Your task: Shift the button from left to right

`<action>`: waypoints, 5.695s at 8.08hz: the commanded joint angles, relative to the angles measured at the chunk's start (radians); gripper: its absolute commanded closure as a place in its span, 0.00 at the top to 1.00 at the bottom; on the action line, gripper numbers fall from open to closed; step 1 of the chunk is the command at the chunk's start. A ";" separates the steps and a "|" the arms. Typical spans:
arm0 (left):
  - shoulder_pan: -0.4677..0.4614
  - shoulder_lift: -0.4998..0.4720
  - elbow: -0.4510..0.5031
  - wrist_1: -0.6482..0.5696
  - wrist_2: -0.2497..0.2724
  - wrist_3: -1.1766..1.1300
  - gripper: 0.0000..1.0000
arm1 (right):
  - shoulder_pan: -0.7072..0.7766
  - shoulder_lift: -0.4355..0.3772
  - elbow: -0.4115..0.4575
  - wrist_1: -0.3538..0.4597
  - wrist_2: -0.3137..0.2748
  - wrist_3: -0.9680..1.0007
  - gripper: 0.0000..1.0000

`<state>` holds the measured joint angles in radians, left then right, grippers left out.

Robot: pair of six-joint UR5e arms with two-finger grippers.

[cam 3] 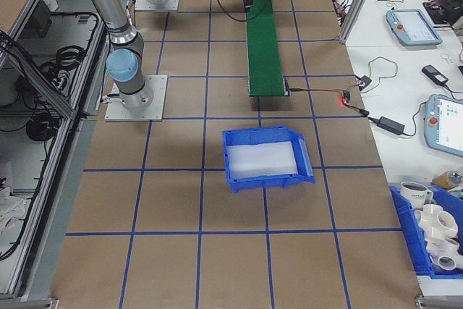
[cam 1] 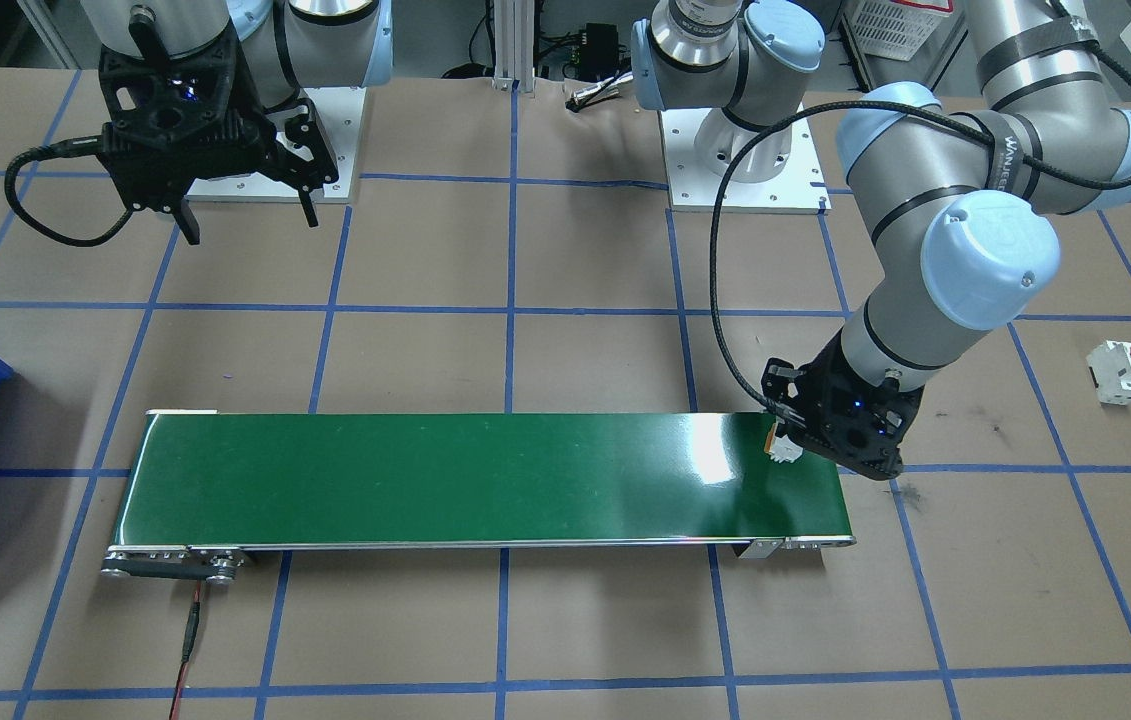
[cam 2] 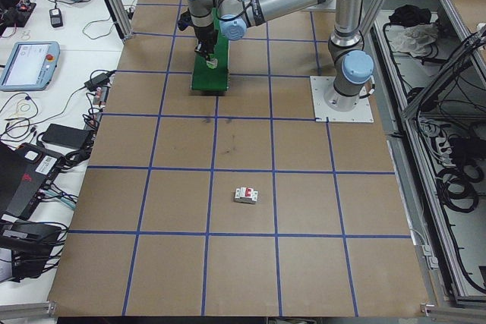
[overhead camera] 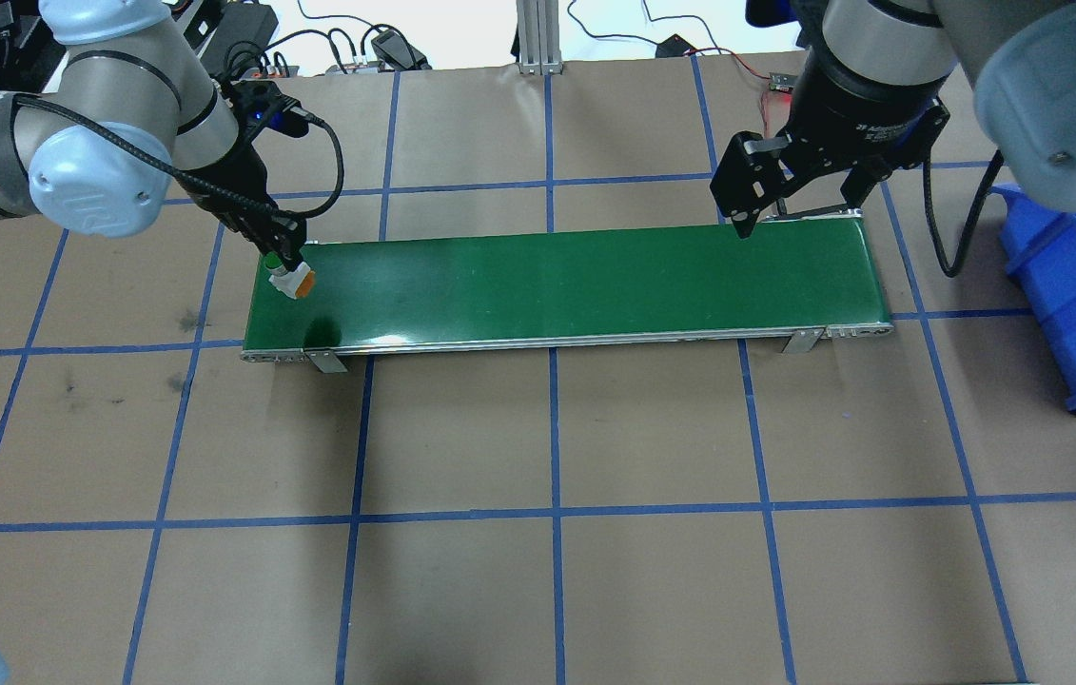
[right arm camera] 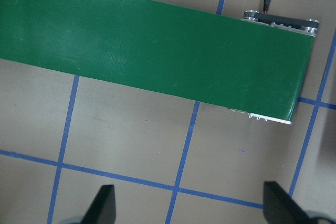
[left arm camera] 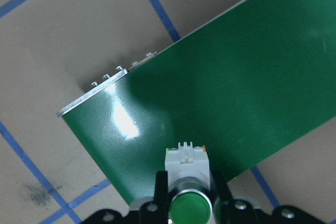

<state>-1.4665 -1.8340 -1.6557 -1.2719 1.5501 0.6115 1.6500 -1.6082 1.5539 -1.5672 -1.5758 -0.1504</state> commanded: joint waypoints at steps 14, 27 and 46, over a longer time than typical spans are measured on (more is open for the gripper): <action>-0.035 -0.042 -0.045 0.083 0.022 0.987 1.00 | -0.001 0.004 0.000 -0.036 -0.020 -0.017 1.00; -0.025 -0.011 -0.029 -0.070 0.001 0.279 1.00 | -0.015 0.144 0.009 -0.154 -0.006 -0.044 1.00; -0.089 0.042 0.269 -0.267 0.002 -0.661 1.00 | -0.139 0.373 0.094 -0.401 0.118 -0.021 1.00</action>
<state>-1.5622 -1.7921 -1.3882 -1.5370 1.5531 -0.0489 1.5564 -1.2389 1.6467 -1.9709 -1.4719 -0.1709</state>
